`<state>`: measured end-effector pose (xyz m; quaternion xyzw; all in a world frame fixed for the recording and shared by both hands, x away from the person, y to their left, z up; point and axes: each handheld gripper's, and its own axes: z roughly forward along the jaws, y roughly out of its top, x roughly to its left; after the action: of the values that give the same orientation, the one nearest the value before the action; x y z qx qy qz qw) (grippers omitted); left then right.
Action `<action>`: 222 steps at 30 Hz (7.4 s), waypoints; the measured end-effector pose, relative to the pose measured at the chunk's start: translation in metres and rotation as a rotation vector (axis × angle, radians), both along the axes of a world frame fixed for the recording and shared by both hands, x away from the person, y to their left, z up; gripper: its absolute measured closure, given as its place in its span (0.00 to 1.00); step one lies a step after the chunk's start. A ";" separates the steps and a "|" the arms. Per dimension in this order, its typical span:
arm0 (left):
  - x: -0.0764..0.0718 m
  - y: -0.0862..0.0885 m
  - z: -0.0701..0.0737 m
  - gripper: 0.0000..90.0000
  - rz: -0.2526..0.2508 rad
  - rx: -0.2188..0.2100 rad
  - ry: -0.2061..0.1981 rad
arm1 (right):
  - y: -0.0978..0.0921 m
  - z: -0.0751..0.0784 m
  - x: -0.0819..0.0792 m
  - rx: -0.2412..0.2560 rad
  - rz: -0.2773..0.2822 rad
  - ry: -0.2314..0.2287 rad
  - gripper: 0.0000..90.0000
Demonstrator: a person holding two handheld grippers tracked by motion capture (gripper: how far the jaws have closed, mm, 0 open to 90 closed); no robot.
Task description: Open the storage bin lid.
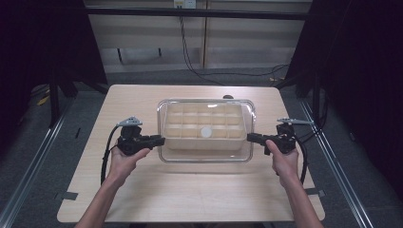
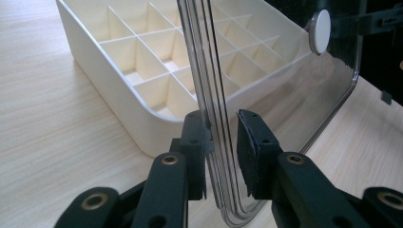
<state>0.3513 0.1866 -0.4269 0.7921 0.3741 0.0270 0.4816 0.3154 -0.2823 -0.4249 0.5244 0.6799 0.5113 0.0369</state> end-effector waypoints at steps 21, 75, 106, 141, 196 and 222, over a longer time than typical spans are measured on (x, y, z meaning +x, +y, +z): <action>-0.024 0.008 0.005 0.83 -0.052 0.011 0.003 | 0.002 0.000 -0.027 0.017 0.016 0.010 0.83; -0.081 0.014 -0.015 0.82 -0.079 0.069 0.105 | 0.009 -0.014 -0.099 0.047 0.048 0.050 0.86; -0.089 0.012 -0.037 0.79 -0.089 0.097 0.154 | 0.012 -0.044 -0.104 -0.001 0.049 0.137 0.85; -0.079 0.008 -0.049 0.70 -0.090 0.130 0.179 | 0.023 -0.055 -0.084 -0.108 0.059 0.186 0.75; -0.076 -0.005 -0.061 0.59 -0.106 0.223 0.199 | 0.026 -0.069 -0.074 -0.209 0.025 0.211 0.54; -0.061 0.030 -0.007 0.39 0.008 0.056 0.018 | -0.003 -0.008 -0.075 -0.135 -0.025 -0.049 0.37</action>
<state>0.2904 0.2169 -0.4337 0.8040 0.3805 0.0322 0.4557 0.2404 -0.2855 -0.4331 0.5165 0.7051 0.4764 0.0952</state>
